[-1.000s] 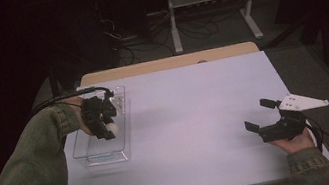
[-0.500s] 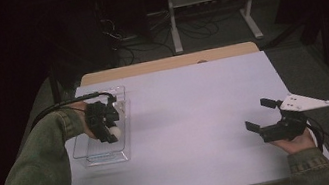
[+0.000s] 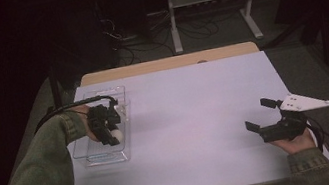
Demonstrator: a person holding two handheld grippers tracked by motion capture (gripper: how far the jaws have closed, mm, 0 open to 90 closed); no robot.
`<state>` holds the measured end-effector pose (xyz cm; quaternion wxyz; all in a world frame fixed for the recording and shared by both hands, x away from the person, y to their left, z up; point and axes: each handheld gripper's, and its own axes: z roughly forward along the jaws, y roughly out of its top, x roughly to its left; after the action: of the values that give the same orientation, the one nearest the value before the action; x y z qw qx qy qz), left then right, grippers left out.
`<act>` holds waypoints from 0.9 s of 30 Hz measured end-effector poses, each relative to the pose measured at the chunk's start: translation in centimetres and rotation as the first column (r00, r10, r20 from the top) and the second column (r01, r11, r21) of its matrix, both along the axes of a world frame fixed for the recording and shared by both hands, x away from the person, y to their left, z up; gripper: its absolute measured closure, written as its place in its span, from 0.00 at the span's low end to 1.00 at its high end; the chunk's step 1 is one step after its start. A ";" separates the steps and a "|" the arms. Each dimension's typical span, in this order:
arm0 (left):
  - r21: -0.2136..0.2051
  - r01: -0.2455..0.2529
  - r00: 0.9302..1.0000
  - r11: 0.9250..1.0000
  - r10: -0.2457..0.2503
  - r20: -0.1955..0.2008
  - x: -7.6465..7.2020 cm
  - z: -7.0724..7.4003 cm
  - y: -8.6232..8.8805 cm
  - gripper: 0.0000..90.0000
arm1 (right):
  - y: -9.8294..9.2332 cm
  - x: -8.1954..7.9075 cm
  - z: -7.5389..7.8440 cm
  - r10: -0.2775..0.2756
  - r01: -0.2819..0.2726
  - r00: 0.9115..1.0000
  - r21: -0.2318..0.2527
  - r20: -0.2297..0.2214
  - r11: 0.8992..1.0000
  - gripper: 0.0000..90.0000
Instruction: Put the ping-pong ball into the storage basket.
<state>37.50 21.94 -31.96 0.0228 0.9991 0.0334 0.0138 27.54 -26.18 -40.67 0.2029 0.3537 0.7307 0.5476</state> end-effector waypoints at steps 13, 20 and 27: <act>-0.011 -0.026 1.000 1.000 0.026 0.007 0.3 -1.8 1.1 0.57 | 0.1 0.0 -0.1 0.002 -0.002 1.000 -0.004 -0.007 1.000 0.01; -0.017 -0.030 0.999 0.999 0.030 0.012 0.5 -2.6 1.2 0.57 | 0.1 0.0 -0.1 0.004 -0.004 1.000 -0.007 -0.008 1.000 0.01; -0.021 -0.035 0.999 0.999 0.035 0.005 0.9 -3.4 1.1 0.57 | 0.1 0.1 -0.2 0.006 -0.006 1.000 -0.009 -0.010 1.000 0.01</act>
<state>38.37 23.04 -35.41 0.0333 0.9980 0.0508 0.0167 27.59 -26.12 -40.84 0.1992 0.3534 0.7352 0.5431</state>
